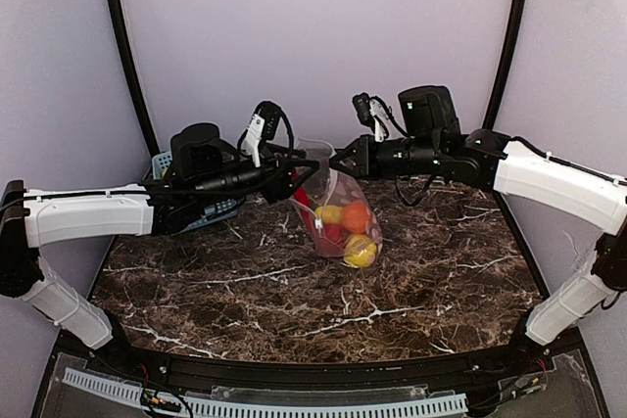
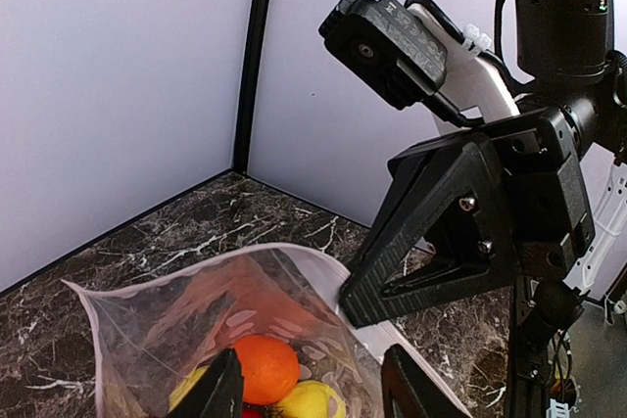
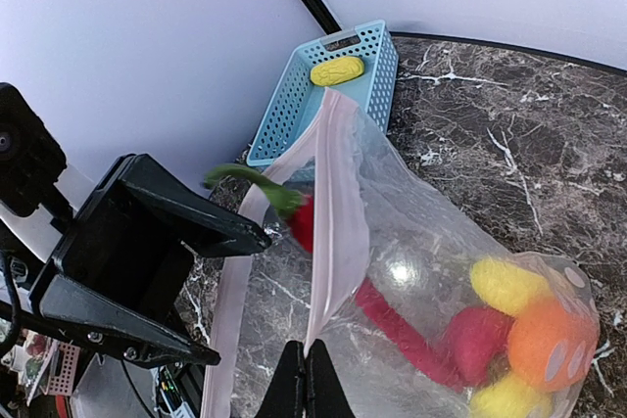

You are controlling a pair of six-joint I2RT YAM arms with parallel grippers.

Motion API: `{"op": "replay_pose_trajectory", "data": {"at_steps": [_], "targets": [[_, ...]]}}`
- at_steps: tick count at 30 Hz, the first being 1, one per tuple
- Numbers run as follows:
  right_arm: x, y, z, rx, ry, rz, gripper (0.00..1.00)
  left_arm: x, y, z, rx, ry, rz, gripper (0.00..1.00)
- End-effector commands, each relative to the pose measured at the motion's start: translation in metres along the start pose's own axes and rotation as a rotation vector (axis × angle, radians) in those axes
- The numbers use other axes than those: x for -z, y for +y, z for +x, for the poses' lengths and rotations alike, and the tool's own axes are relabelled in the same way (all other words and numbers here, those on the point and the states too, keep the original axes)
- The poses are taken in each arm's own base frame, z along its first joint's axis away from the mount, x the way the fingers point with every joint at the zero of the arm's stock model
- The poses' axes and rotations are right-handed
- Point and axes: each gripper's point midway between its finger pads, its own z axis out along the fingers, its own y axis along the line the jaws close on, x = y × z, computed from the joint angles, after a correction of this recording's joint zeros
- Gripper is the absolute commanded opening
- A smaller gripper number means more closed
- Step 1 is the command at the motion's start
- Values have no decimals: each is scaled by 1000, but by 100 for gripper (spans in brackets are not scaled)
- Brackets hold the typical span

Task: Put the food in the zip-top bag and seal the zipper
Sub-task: Place the fake vegetable in the zipper food storage bag.

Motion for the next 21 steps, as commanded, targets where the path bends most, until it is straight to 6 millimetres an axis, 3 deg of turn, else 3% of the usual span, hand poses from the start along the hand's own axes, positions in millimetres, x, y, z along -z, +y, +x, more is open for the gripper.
{"op": "replay_pose_trajectory", "data": {"at_steps": [1,7,11,15,21], "targets": [[5,13,-15,12,-45,-27,0,5,-7,-15,0,9,11,49],[5,12,-14,14,-44,-20,0,26,-6,-43,60,45,-61,55],[5,11,-14,14,-44,-17,0,45,8,-48,127,130,-180,61],[5,11,-13,13,-41,-19,0,66,31,-19,257,291,-285,68],[5,11,-12,8,-38,-20,0,79,56,15,426,327,-337,69]]}}
